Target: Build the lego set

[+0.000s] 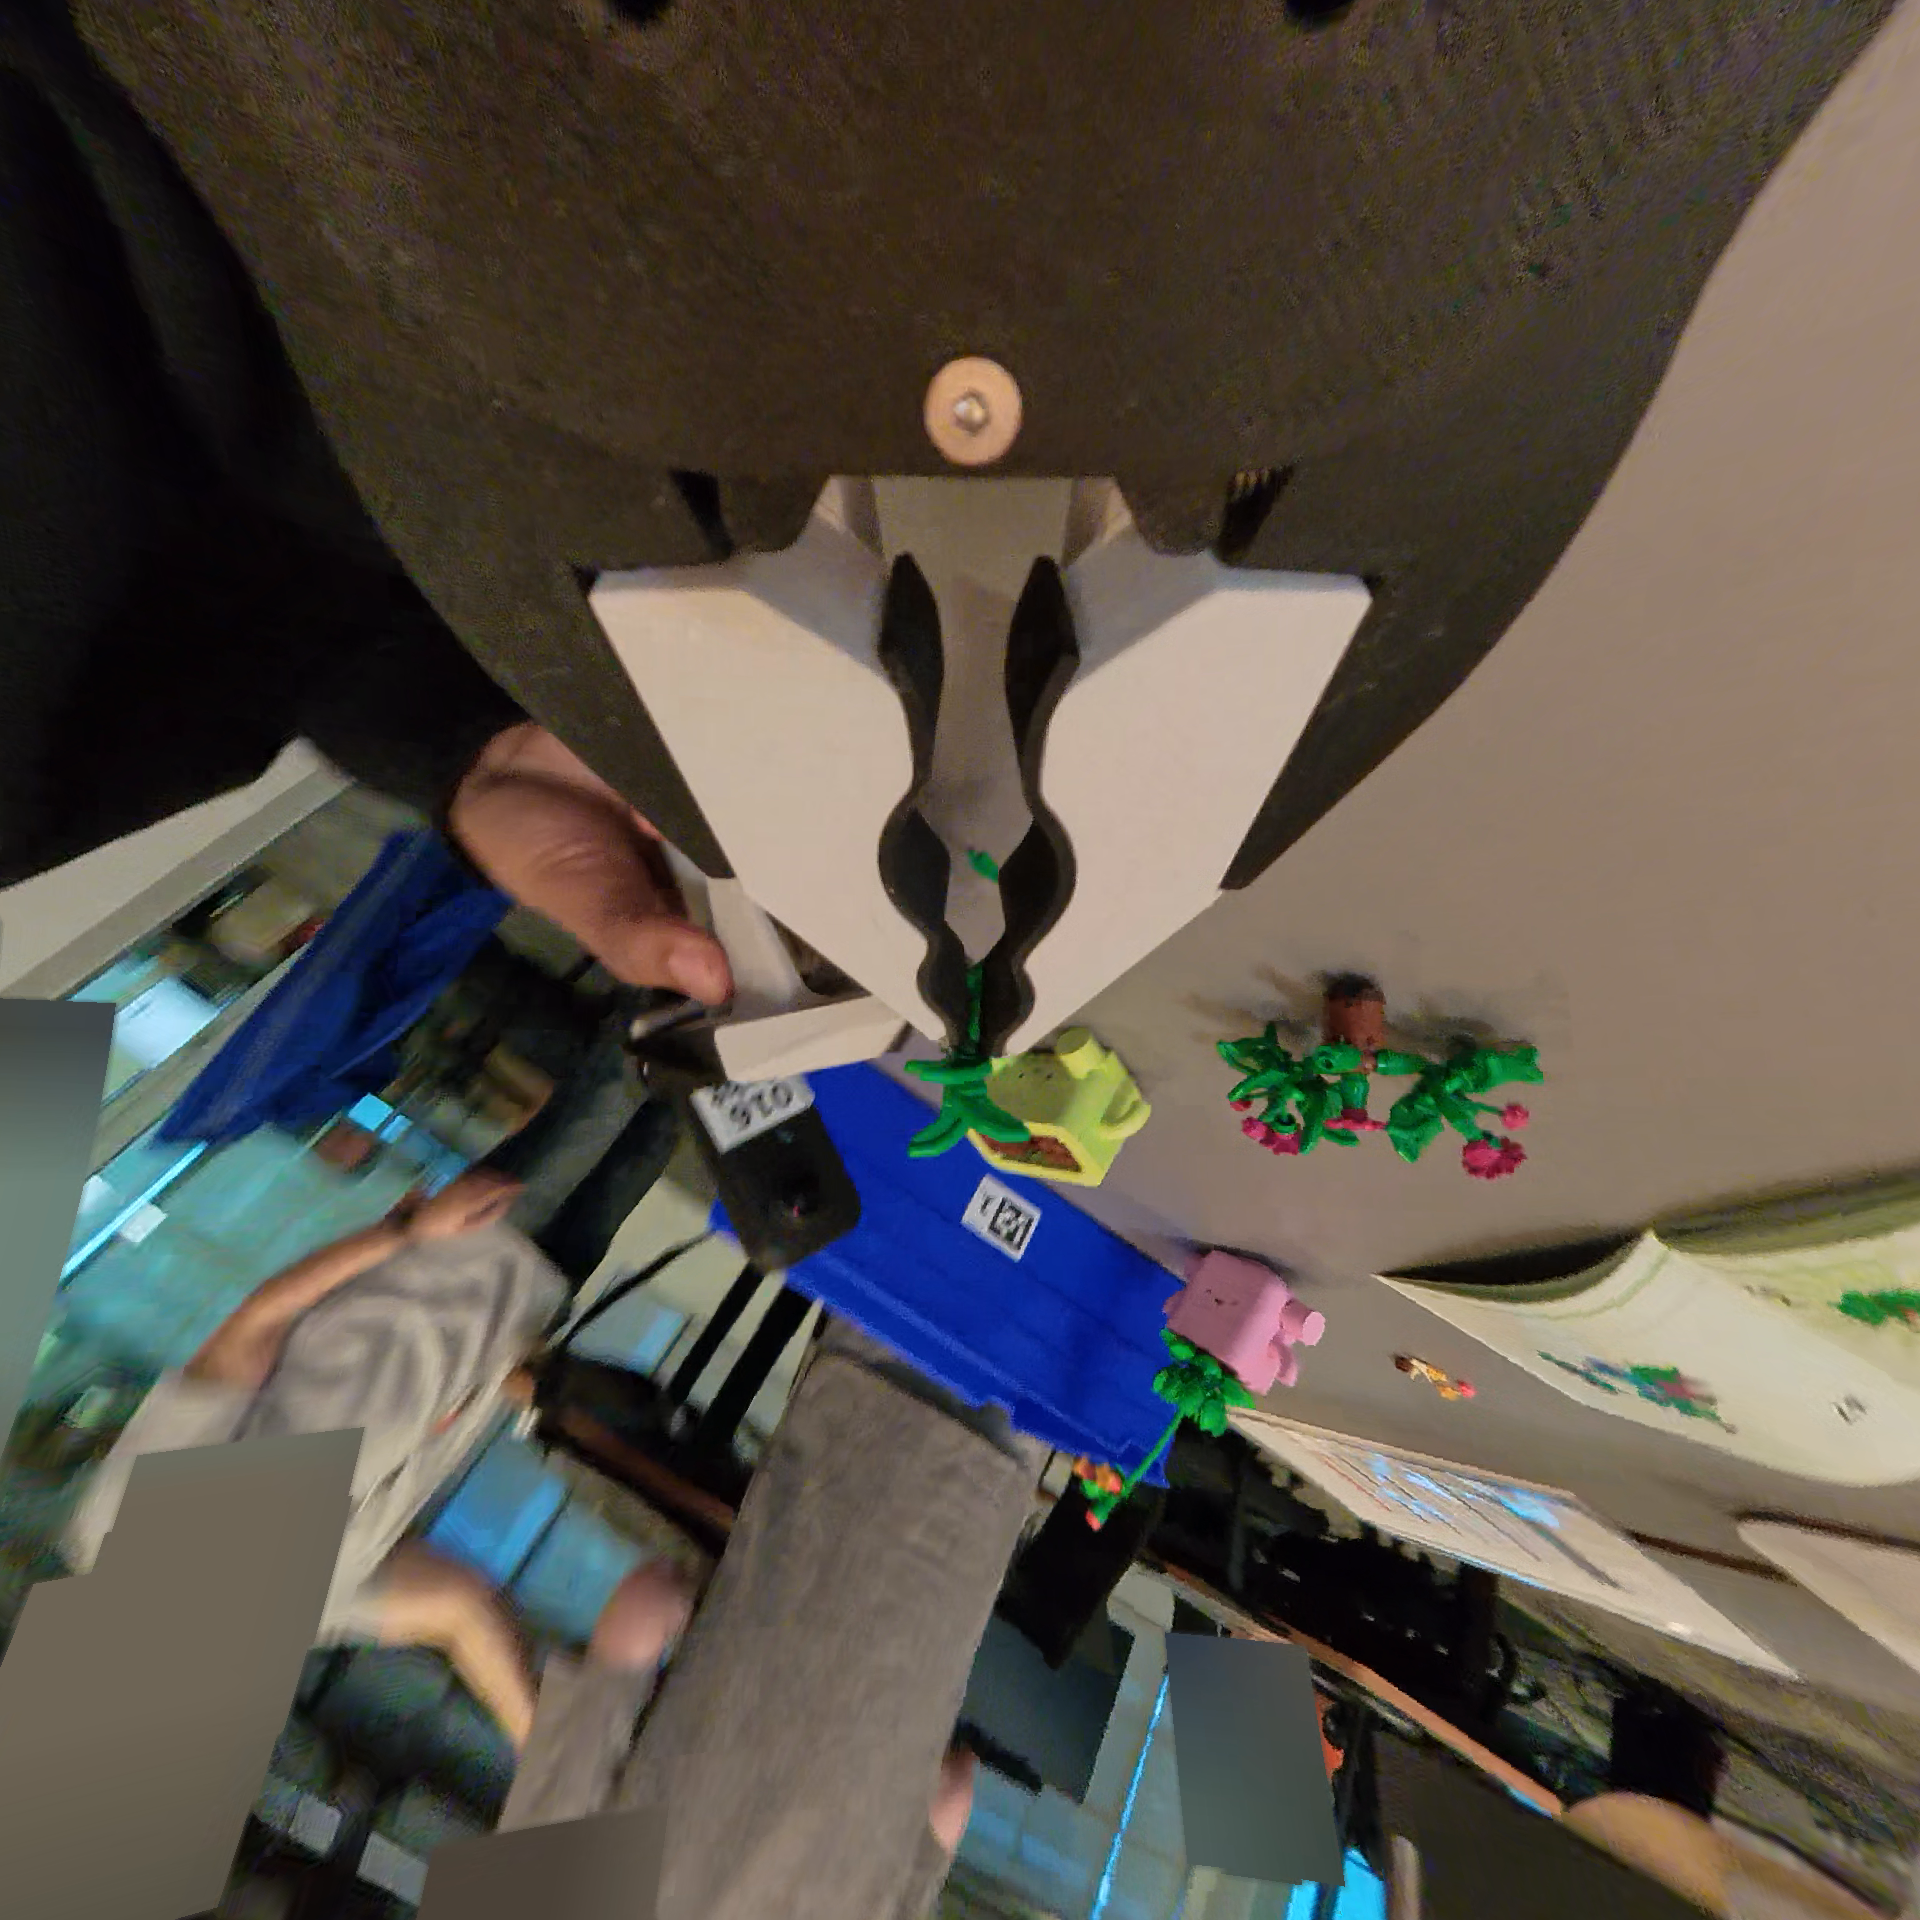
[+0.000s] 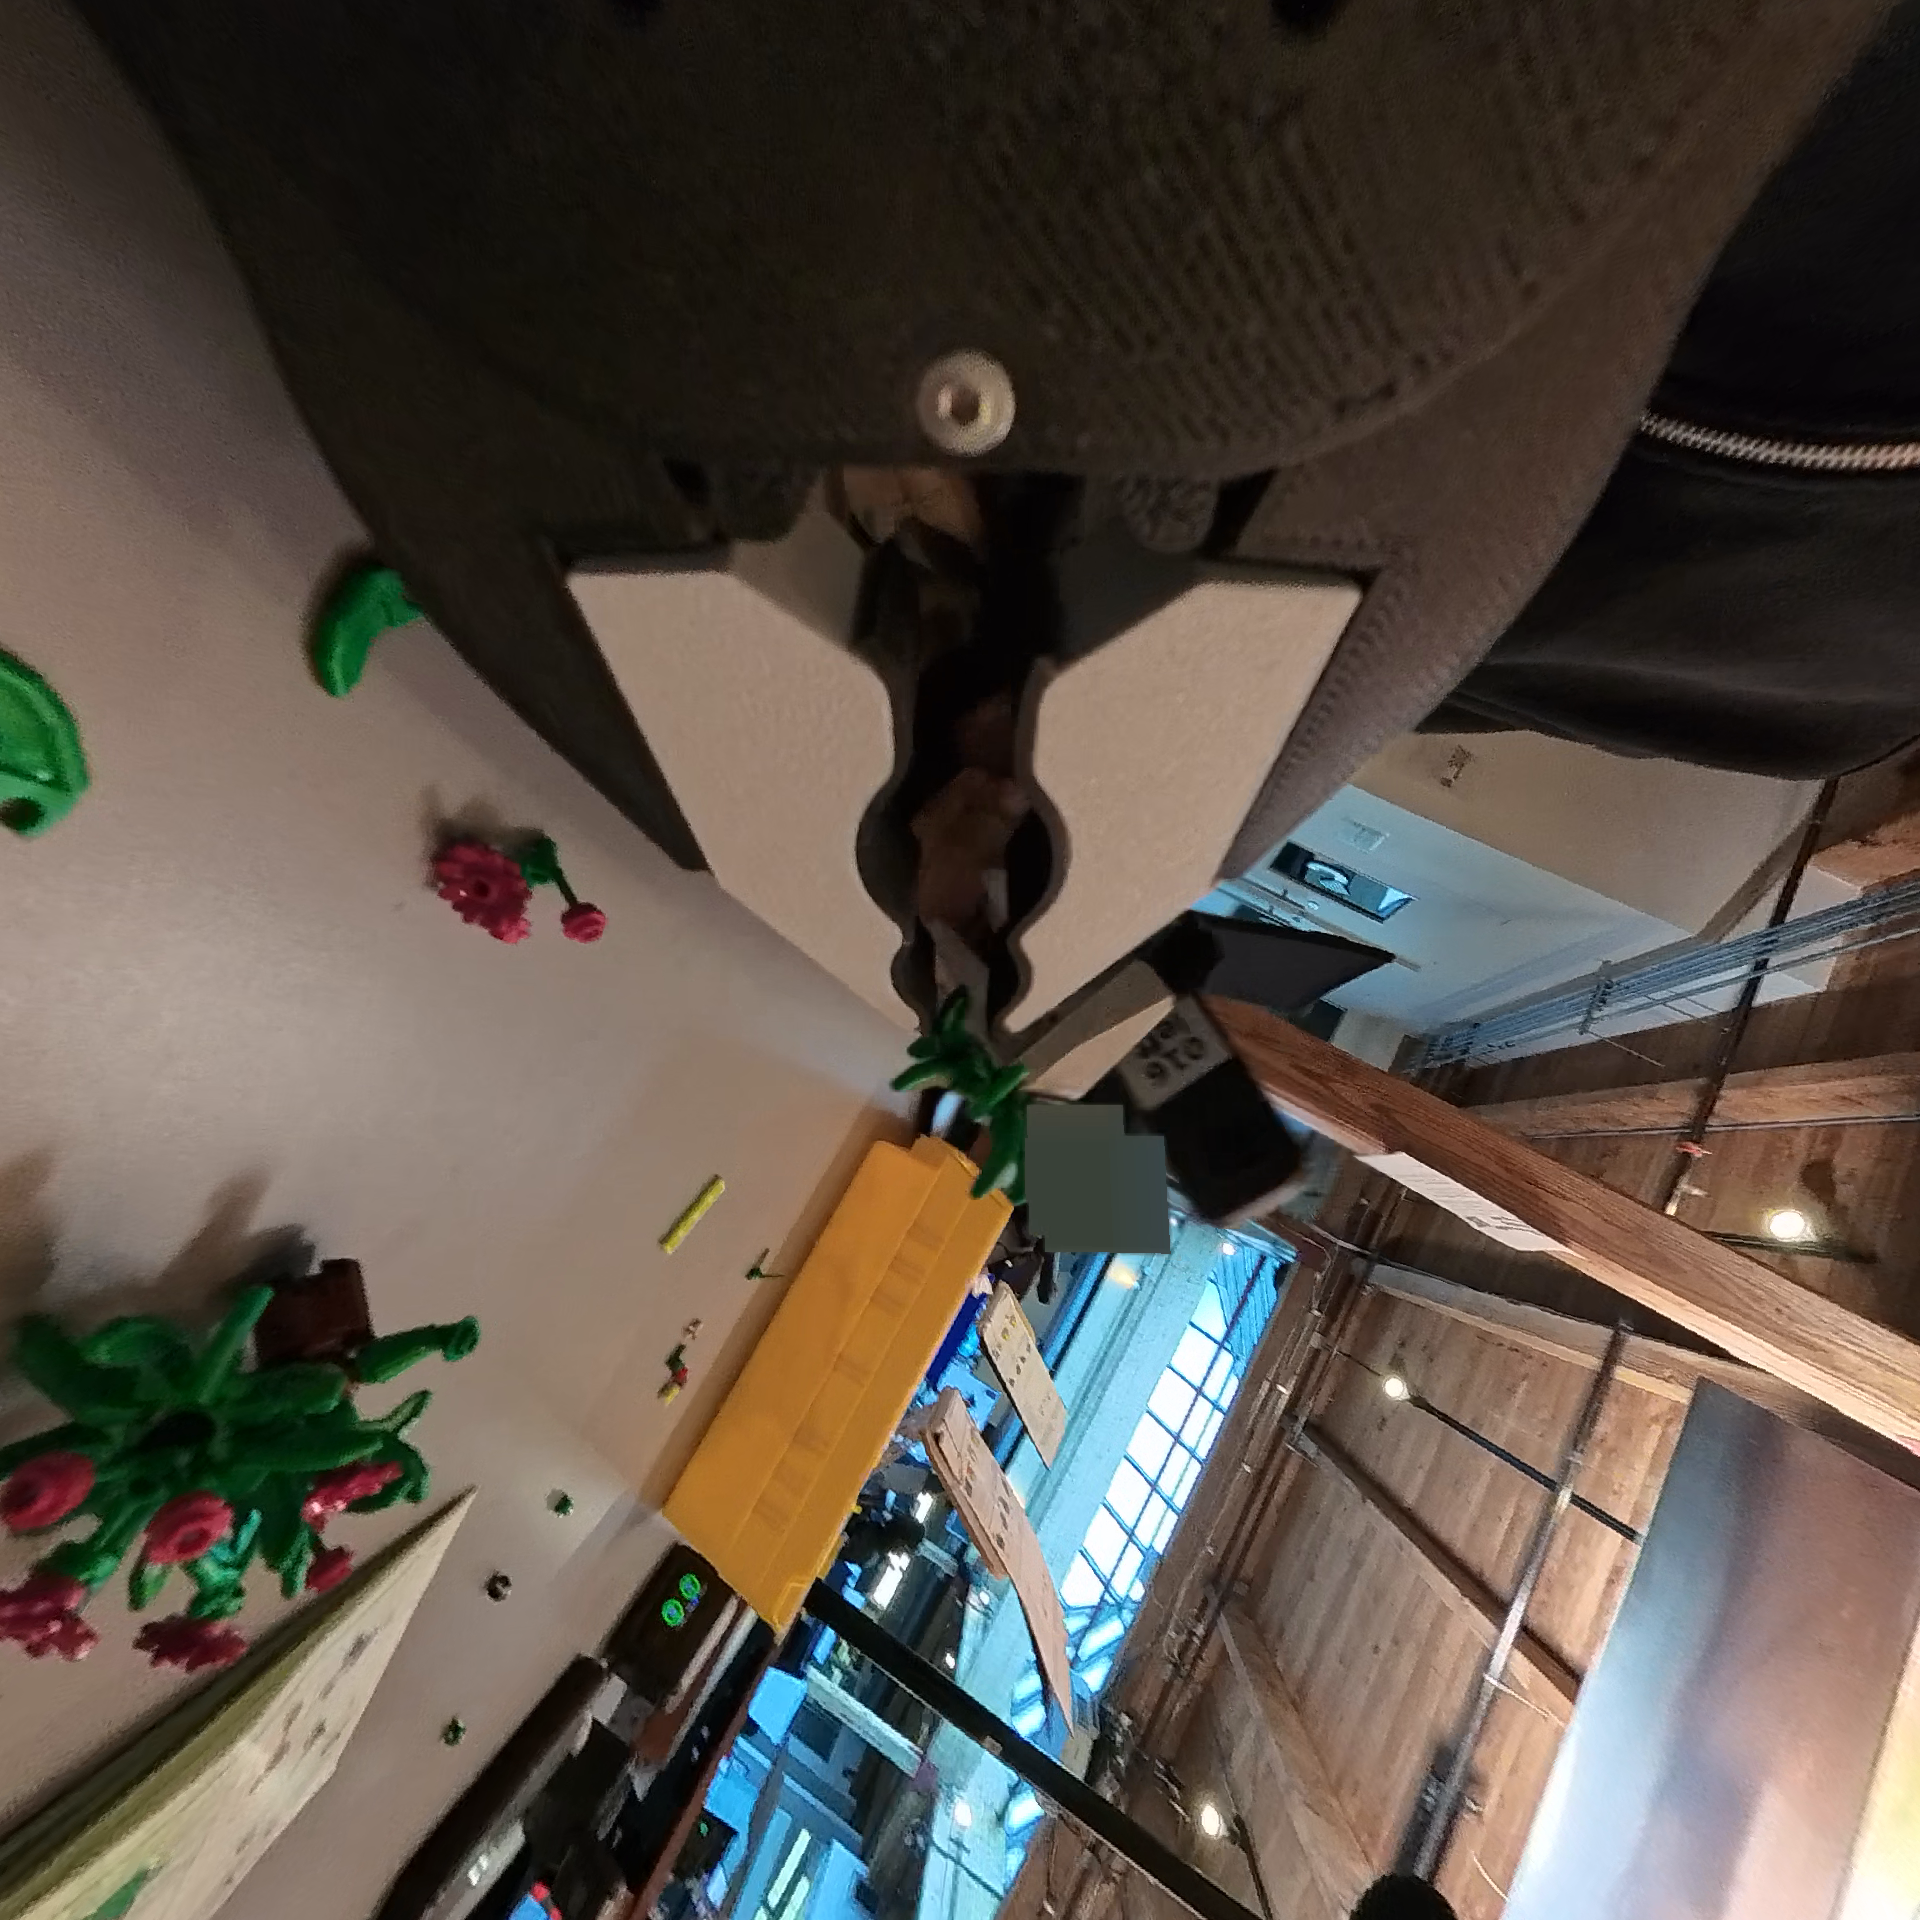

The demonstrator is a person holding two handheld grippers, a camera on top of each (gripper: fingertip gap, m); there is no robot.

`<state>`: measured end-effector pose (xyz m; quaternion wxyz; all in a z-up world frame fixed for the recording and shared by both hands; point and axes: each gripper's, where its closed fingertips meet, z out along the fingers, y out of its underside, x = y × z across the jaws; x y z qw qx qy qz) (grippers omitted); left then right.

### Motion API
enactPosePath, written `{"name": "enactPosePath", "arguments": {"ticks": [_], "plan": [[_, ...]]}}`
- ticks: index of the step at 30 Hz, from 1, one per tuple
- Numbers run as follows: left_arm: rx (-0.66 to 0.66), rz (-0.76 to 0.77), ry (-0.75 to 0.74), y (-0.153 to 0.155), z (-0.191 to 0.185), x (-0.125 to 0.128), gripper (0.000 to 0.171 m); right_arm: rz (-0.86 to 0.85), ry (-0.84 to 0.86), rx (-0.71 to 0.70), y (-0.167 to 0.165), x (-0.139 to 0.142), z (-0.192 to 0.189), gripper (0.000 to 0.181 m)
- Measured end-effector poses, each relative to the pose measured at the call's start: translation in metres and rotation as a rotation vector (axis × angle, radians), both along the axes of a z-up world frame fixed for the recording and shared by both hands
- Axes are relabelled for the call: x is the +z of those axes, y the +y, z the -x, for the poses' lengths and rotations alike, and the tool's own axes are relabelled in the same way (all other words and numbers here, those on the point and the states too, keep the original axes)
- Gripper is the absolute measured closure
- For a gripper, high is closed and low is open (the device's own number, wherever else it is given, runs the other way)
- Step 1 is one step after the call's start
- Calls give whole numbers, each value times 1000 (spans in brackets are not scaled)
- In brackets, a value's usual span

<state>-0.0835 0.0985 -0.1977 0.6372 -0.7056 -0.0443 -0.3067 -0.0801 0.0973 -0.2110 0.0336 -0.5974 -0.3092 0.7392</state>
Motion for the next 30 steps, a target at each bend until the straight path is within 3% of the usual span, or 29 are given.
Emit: {"name": "enactPosePath", "arguments": {"ticks": [3, 5, 8, 11, 14, 17, 23, 30], "plan": [[-7, -26, -324, -2, 22, 3, 171, -27, 70, -21, 3, 10, -2, 163], [-30, -30, -522, -3, 38, 5, 171, -130, 122, -31, 3, 16, -4, 165], [-47, -21, -707, -4, 51, 3, 171, -544, 178, -129, -2, 23, -5, 166], [-65, 8, -718, -3, 45, 0, 171, -1096, 157, -265, -4, 18, -3, 165], [-108, 30, -728, 0, 30, -1, 170, -1419, 158, -387, -7, 14, 2, 167], [-141, 35, -750, 0, 21, 0, 170, -1516, 138, -413, -8, 9, 7, 168], [-172, 41, -764, 1, 16, 0, 170, -1478, 133, -421, 1, 10, 5, 172], [-182, 28, -775, 0, 13, 2, 170, -1555, 159, -434, 0, 12, 3, 175]]}}
